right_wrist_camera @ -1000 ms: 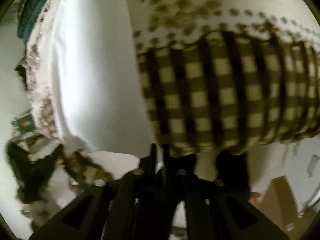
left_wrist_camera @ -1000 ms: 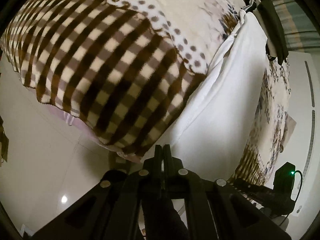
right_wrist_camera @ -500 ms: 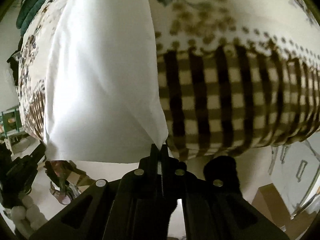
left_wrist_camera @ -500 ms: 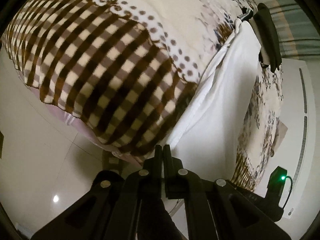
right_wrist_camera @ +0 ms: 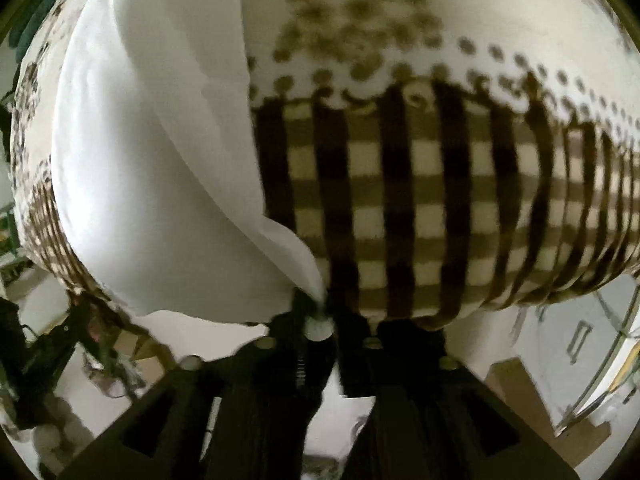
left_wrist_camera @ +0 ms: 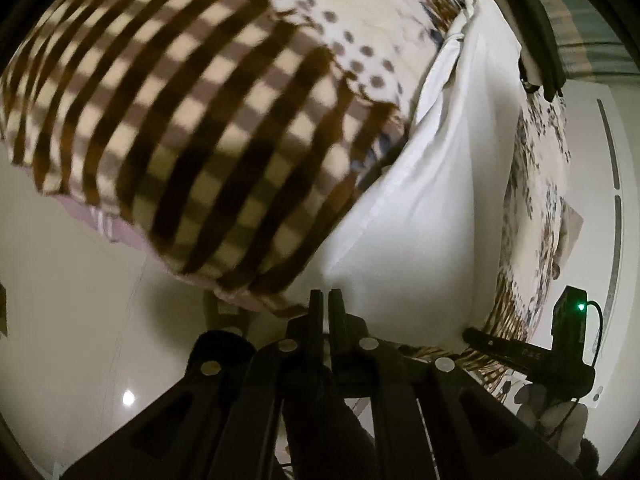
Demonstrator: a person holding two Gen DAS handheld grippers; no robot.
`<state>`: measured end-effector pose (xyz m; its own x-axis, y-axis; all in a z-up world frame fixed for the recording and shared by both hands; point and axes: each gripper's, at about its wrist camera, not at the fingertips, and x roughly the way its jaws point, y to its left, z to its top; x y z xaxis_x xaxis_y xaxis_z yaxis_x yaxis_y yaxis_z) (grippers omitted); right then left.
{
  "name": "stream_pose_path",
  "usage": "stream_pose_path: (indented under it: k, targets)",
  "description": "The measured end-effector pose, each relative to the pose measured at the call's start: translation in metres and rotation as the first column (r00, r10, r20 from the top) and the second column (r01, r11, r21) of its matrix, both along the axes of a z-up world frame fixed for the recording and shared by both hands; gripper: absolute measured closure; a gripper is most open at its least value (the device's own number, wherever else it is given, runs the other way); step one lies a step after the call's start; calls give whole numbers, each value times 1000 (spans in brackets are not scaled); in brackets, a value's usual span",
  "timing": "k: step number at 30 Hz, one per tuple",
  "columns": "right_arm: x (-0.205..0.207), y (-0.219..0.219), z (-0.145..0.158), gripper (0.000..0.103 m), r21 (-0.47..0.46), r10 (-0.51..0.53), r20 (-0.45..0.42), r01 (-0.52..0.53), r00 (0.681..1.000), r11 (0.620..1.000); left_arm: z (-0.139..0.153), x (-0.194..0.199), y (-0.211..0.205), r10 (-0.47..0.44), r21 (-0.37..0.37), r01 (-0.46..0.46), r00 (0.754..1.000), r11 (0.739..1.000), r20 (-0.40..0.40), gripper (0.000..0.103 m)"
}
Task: Fold small clothes
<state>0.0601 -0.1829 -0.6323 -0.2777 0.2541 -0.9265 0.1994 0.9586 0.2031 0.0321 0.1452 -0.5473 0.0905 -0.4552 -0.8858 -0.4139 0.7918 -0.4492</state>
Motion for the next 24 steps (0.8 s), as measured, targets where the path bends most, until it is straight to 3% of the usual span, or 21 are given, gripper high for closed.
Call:
stream_pose_path:
  k: [2, 4, 7, 9, 10, 12, 13, 20, 24]
  targets:
    - [0, 1, -6, 57, 40, -42, 1, 42, 999, 998, -2, 10, -1, -2, 1, 2, 1000, 1000, 13, 89]
    - [2, -3, 2, 52, 85, -75, 30, 72, 997, 994, -7, 21, -2, 1, -14, -1, 999, 1000, 40, 73]
    - [6, 1, -1, 52, 114, -69, 42, 64, 997, 991, -18, 34, -12, -31, -24, 32, 998, 999, 50, 72]
    - [9, 6, -7, 52, 116, -71, 31, 67, 997, 991, -20, 38, -20, -55, 7, 55, 996, 998, 65, 77]
    - [8, 10, -9, 52, 122, -76, 27, 72, 997, 990, -20, 37, -24, -57, 17, 56, 996, 998, 74, 103]
    - [5, 14, -12, 68, 118, -80, 34, 76, 996, 990, -20, 35, -26, -54, 13, 54, 996, 998, 65, 102]
    - [5, 13, -14, 97, 103, -72, 41, 67, 997, 992, -14, 32, -24, -39, 21, 38, 996, 999, 74, 102]
    - [-19, 18, 14, 100, 87, -79, 87, 72, 993, 994, 8, 9, 5, 110, -105, -106, 993, 989, 42, 102]
    - [-20, 18, 20, 100, 60, -50, 69, 46, 996, 997, 2, 7, 10, 122, -118, -120, 992, 986, 13, 102]
